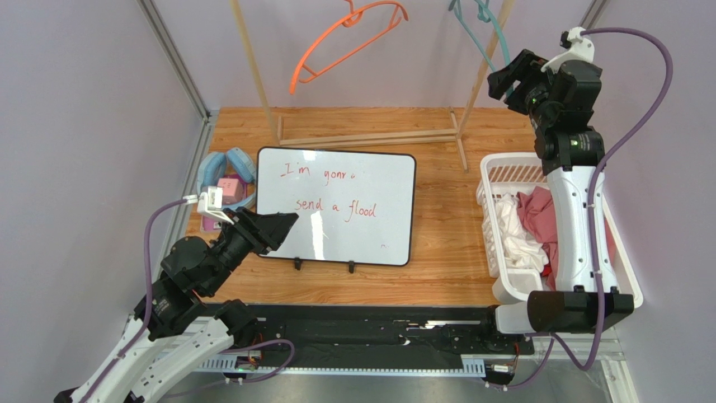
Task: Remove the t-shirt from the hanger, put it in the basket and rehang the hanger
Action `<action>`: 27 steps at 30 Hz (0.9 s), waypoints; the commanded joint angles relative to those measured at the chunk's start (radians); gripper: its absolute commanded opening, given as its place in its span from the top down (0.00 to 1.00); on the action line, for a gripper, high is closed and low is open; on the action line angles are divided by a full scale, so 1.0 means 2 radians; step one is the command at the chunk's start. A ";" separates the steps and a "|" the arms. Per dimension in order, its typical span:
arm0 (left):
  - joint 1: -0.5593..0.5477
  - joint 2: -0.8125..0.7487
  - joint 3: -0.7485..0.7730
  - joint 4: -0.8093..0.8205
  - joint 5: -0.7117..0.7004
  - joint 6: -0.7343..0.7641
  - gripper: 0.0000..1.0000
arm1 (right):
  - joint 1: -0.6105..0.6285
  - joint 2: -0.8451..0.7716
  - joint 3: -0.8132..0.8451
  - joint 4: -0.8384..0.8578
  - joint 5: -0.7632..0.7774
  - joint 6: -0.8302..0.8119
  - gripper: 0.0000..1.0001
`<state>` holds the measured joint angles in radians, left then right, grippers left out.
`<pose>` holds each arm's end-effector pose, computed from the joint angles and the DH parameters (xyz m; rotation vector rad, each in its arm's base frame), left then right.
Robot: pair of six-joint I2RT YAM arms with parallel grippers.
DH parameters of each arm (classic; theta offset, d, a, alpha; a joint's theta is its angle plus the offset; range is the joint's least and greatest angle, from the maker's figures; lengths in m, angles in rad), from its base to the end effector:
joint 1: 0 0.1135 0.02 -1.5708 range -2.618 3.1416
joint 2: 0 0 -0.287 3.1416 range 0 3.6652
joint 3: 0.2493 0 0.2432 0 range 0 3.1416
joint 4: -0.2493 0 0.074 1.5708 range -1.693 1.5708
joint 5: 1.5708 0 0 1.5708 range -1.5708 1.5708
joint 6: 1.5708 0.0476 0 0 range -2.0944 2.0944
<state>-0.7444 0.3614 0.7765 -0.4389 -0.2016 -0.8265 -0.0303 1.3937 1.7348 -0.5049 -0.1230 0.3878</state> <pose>0.0532 -0.0361 0.3621 -0.2362 1.6821 -1.0463 0.2911 -0.0030 0.5116 0.2730 1.7261 0.3690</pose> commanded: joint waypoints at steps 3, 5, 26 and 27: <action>-0.001 0.006 -0.009 0.017 0.022 -0.007 0.38 | 0.048 -0.062 -0.011 -0.103 0.137 -0.089 0.21; -0.001 0.010 -0.019 0.033 0.032 -0.011 0.38 | 0.077 -0.076 -0.014 -0.139 0.184 -0.096 0.19; -0.001 -0.049 -0.337 0.359 0.272 -0.107 0.36 | 0.402 -0.314 -0.651 0.291 -0.026 0.165 0.00; -0.001 -0.061 -0.363 0.362 0.279 -0.106 0.35 | 0.409 -0.332 -0.677 0.305 -0.011 0.173 0.00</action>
<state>-0.7444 0.3271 0.1791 0.0505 0.2317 -0.9722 0.7345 0.8474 0.5400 -0.1978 -0.1673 0.5743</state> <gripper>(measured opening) 0.643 0.999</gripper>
